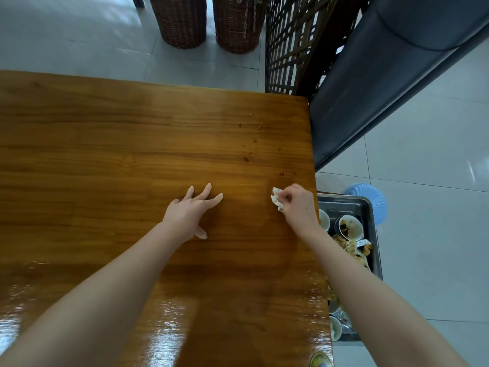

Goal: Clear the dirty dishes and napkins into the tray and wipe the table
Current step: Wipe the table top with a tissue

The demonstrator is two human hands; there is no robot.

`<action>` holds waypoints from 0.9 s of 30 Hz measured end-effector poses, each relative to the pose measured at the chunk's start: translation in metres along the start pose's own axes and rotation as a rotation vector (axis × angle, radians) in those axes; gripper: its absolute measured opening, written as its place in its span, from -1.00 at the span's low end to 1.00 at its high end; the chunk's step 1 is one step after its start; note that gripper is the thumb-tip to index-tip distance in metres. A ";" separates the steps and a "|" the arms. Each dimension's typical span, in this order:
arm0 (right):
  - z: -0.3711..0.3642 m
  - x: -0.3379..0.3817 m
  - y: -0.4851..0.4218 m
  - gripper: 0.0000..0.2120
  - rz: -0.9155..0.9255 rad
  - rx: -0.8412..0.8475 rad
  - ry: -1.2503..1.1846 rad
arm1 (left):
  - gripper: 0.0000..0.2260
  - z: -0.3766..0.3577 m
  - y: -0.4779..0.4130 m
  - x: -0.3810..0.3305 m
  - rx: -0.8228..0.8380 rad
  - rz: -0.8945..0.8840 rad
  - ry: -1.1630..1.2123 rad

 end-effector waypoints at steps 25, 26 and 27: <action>-0.022 0.024 -0.038 -0.83 -0.149 -0.100 -0.010 | -0.19 0.020 -0.014 0.018 -0.151 -0.072 -0.095; -0.020 0.022 -0.042 -0.84 -0.137 -0.091 -0.004 | -0.18 0.023 -0.017 0.021 -0.163 -0.055 -0.106; -0.018 0.020 -0.047 -0.84 -0.131 -0.094 -0.004 | -0.15 0.027 -0.022 0.023 -0.158 -0.029 -0.117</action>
Point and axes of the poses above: each hand's wrist, its own y-axis away from the middle knuckle, its own z-axis out of the back of the hand, x = y × z, the point moved 3 cm from there along -y, towards the middle knuckle, and after that the axes turned 4 degrees about -z, right-handed, at the moved point
